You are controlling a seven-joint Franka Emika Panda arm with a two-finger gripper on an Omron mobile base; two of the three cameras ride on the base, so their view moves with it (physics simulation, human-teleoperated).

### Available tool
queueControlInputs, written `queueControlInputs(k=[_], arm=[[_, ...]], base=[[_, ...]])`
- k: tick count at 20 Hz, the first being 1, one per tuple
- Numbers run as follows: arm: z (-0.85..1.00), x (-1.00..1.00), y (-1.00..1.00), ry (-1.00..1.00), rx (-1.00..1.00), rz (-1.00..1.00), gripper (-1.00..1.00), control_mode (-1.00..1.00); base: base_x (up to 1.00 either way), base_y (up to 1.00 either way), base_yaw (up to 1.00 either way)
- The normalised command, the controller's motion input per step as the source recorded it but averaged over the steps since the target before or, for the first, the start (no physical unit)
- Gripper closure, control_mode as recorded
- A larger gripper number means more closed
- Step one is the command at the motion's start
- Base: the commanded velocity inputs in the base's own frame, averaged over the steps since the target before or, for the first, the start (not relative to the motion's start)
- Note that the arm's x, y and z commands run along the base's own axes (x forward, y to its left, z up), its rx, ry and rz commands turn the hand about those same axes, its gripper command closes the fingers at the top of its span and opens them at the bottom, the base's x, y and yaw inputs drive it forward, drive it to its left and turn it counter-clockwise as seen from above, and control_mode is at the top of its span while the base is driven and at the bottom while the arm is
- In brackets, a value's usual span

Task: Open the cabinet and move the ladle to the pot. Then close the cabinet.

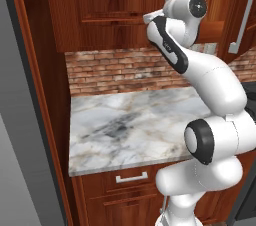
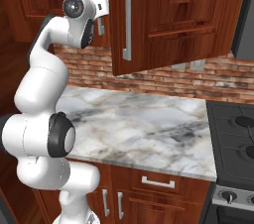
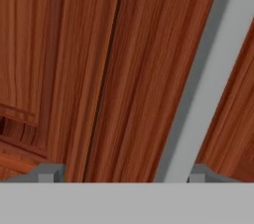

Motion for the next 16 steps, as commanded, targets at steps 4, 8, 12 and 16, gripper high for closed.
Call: queueControlInputs(k=[4, 8, 12, 16], arm=[[0.0, 0.0, 0.0, 0.0, 0.0, 0.0, 1.0, -1.0], [0.0, -0.03, 0.0, -0.01, 0.0, 0.0, 1.0, -1.0], [-0.02, -0.27, 0.0, -0.08, 0.0, 0.0, 1.0, -1.0], [-0.05, -0.38, 0.1, -0.13, 0.0, 0.0, 1.0, -1.0]], base=[[0.0, 0.0, 0.0], [0.0, 0.0, 0.0], [0.0, 0.0, 0.0], [0.0, 0.0, 0.0]])
